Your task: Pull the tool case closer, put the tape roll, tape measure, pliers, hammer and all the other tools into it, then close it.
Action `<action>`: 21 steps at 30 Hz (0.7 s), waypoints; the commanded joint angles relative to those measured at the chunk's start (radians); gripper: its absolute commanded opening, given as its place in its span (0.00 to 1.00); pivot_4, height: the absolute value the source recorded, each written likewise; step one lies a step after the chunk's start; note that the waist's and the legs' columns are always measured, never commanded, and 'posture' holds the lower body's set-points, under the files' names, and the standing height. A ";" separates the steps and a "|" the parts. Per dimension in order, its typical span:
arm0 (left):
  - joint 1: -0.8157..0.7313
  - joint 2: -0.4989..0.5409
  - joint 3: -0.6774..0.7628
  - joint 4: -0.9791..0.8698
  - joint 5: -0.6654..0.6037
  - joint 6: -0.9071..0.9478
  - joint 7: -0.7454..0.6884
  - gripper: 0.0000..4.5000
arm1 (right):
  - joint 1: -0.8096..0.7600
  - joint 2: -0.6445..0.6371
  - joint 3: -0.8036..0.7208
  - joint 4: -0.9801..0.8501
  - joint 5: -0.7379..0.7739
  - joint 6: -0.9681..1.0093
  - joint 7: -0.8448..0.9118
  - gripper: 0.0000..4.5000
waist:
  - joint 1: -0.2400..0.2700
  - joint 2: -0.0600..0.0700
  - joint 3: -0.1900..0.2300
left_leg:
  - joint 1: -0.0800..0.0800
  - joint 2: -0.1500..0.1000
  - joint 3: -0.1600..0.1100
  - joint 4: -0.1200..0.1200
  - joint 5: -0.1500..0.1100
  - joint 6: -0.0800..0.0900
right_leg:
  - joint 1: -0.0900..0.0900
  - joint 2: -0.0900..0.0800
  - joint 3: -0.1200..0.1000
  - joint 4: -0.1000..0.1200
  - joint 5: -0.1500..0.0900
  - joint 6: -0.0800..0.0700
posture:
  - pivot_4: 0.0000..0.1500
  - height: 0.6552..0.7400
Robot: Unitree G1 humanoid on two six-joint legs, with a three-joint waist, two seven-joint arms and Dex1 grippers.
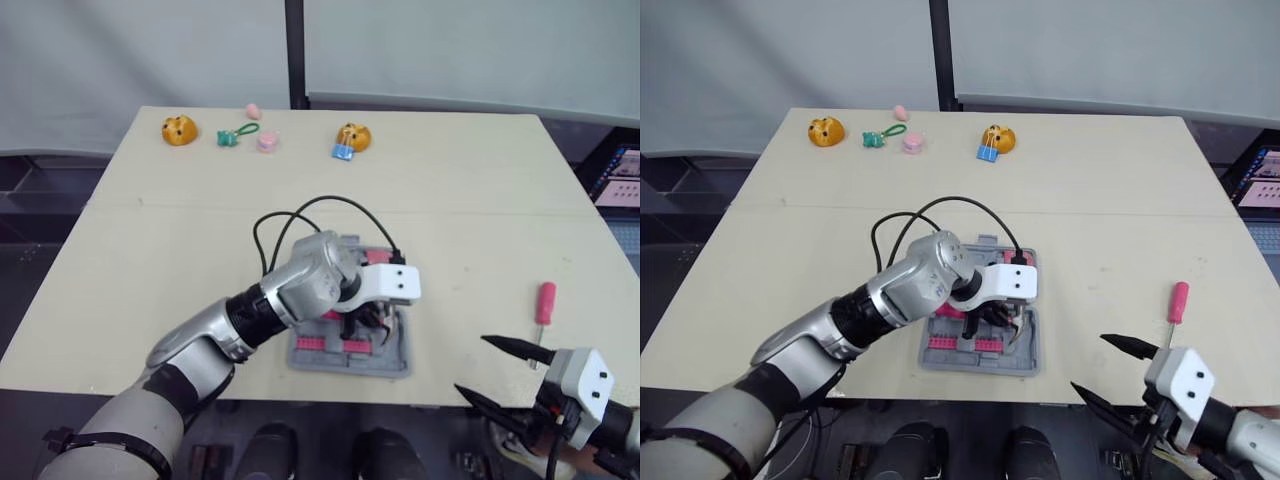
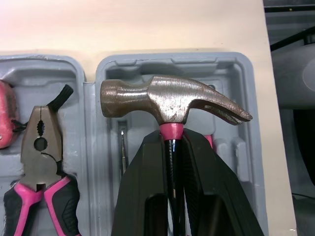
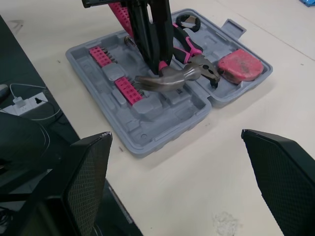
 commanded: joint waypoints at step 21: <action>0.024 -0.118 -0.022 0.143 -0.008 -0.061 0.100 0.01 | 0.112 0.054 -0.058 -0.050 -0.005 -0.074 0.009 1.00 | 0.010 0.001 -0.001 | 0.000 0.000 0.000 0.000 0.000 0.000 | 0.000 0.000 0.000 -0.001 0.000 0.000 | 1.00 0.15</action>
